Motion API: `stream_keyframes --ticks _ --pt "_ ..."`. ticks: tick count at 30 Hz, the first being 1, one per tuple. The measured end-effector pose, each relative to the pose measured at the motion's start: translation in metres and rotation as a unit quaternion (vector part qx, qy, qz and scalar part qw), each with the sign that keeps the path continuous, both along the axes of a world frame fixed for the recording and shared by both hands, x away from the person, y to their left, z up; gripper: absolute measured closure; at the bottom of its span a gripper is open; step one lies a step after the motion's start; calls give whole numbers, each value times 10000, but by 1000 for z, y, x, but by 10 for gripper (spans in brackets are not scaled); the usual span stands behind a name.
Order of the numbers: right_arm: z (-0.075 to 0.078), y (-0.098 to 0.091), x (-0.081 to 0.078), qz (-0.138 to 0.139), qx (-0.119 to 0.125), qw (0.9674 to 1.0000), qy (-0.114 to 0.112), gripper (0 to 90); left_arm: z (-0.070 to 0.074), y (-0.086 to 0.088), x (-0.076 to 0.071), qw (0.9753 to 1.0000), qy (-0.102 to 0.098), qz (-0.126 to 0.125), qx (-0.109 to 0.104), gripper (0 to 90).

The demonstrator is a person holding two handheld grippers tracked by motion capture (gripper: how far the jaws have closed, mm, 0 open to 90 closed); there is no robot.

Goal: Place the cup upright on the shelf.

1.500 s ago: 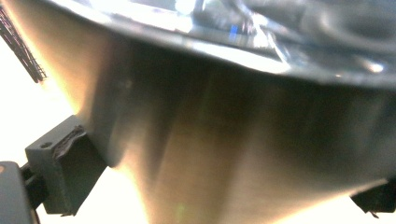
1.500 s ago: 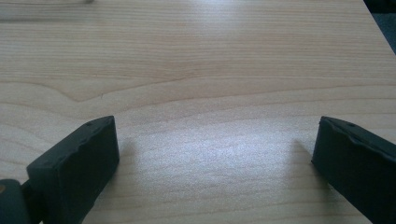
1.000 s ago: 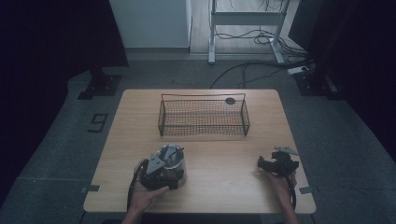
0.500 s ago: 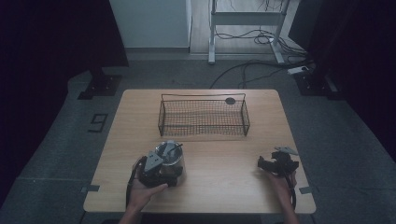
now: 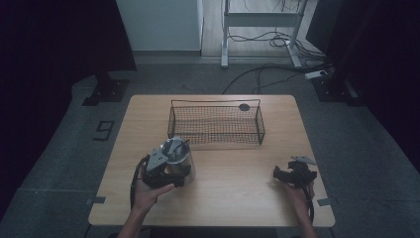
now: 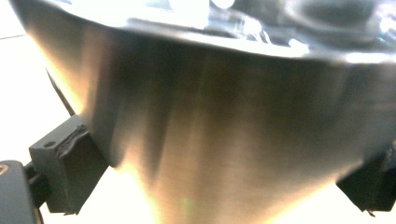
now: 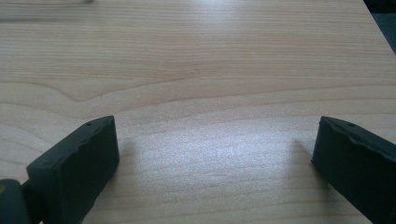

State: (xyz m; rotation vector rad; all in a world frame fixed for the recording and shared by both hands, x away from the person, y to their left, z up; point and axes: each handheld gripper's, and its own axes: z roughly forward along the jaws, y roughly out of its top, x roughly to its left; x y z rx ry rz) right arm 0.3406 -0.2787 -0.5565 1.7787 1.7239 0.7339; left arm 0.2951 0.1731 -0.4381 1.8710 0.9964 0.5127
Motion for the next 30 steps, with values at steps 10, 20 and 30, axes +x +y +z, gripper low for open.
stream_keyframes --ticks 10,20,30 --pt "0 0 0 -1 -1 10000 1 3 23 -5 14 9999 -101 60 20 39" --pt "0 0 1 -18 -1 10000 -7 10 37 -8 31 9996 -180 202 48 39" --pt "0 1 1 4 14 10000 -33 22 48 -13 44 9992 -185 348 29 39"
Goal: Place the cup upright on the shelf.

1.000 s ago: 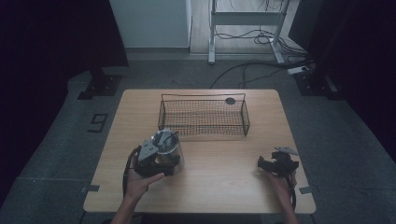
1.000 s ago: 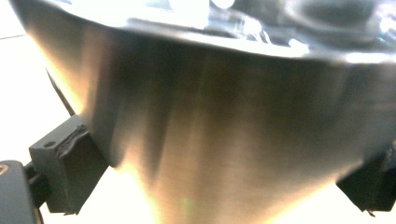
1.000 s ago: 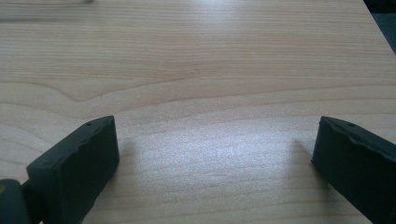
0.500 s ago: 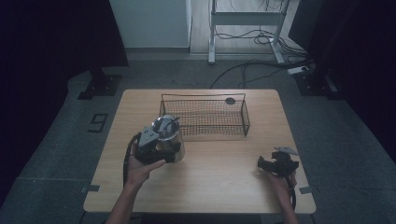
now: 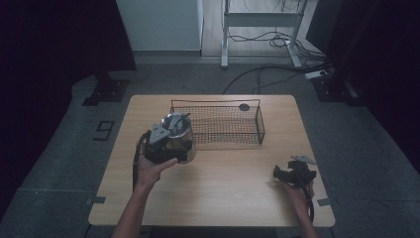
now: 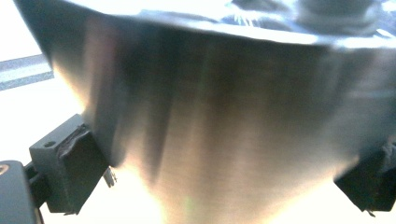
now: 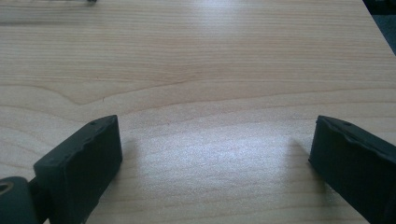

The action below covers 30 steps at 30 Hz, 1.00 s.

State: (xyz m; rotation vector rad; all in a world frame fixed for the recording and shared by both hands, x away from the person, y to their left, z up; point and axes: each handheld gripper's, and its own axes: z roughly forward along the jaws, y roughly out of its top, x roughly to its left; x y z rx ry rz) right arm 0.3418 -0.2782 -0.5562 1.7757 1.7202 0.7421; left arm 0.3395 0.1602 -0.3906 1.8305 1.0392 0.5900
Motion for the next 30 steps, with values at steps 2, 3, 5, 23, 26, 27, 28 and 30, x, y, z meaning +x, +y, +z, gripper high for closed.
stream_keyframes --ticks 2,3,5,23,26,27,28,30 --pt "0 0 0 1 3 10000 0 23 2 -2 3 10000 -23 24 44 39" --pt "0 0 0 3 4 10000 -1 23 4 -3 5 10000 -30 36 57 39" --pt "0 0 0 3 4 10000 -2 23 6 -5 9 10000 -36 57 63 39" --pt "0 0 0 17 -15 10000 17 26 22 -14 32 10000 -90 29 -7 39" --pt "0 0 0 18 -15 10000 17 26 23 -16 37 10000 -83 43 -6 39" --pt "0 0 0 18 -17 10000 16 26 24 -17 39 9999 -90 49 -2 39" --pt "0 0 0 19 -16 10000 17 26 24 -18 41 9999 -94 57 2 39" --pt "0 0 0 14 -15 10000 12 26 25 -19 44 9999 -122 64 23 39"
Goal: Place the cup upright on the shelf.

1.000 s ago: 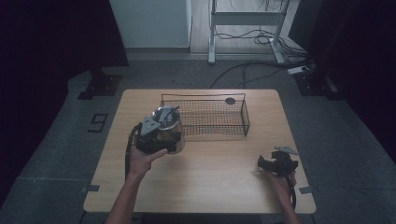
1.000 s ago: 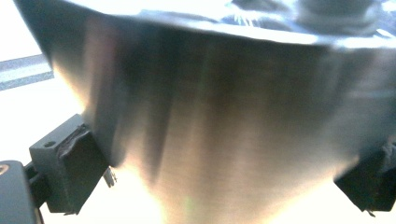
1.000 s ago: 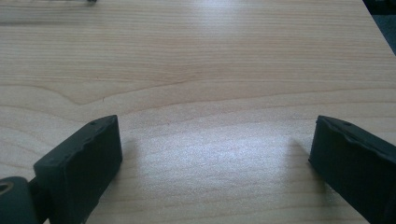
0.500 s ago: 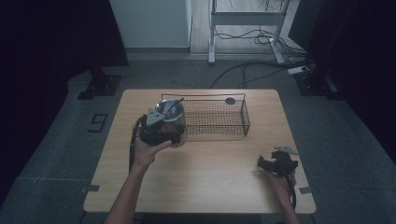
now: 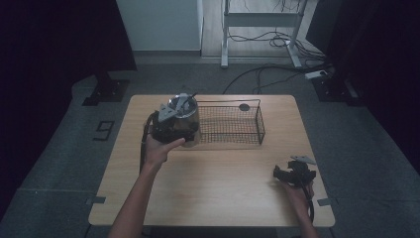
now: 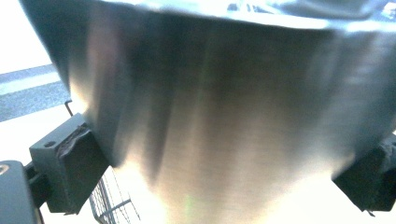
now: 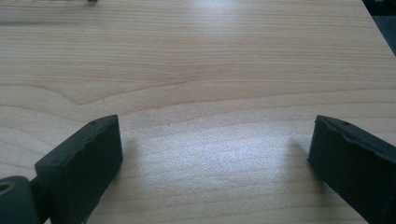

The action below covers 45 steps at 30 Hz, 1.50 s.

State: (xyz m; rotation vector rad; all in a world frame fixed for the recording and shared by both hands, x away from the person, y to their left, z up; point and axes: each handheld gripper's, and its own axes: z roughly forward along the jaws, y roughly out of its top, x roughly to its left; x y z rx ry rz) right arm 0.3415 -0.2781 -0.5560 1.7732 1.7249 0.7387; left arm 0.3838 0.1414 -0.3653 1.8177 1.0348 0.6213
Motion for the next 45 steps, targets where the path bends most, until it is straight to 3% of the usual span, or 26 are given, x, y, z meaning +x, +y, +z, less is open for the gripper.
stream_keyframes --ticks 14,18,27,33,45 --pt "0 0 0 -1 -2 10000 -32 29 6 -7 28 10000 -56 74 -22 40" --pt "0 0 0 1 -3 10000 -33 29 6 -11 35 9998 -181 120 44 40" --pt "0 0 0 5 -3 10000 -37 31 4 -16 55 9996 -192 179 118 40" --pt "0 0 0 11 -6 10000 -39 31 -3 -19 69 9995 -122 260 94 40" --pt "0 0 0 12 -4 10000 -32 32 -24 -28 94 9979 2 579 290 40"
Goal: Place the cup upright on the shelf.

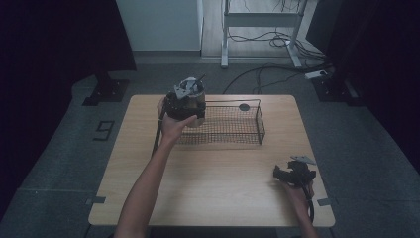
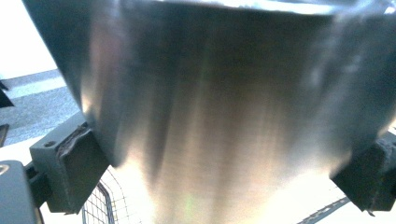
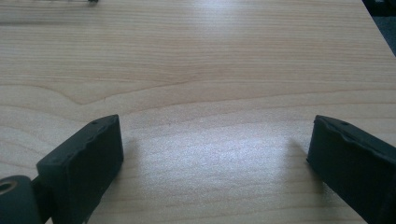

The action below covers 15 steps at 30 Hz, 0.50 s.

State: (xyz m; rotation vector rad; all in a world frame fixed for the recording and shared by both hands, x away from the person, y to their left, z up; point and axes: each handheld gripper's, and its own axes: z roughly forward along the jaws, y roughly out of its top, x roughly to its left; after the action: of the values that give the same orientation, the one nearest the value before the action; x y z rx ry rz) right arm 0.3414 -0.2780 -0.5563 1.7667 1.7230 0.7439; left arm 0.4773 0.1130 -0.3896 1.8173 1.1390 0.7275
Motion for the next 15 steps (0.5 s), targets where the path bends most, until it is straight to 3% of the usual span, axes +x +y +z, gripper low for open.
stream_keyframes --ticks 15 --pt "0 0 0 3 1 10000 -3 33 -37 -5 19 9992 389 99 46 40"
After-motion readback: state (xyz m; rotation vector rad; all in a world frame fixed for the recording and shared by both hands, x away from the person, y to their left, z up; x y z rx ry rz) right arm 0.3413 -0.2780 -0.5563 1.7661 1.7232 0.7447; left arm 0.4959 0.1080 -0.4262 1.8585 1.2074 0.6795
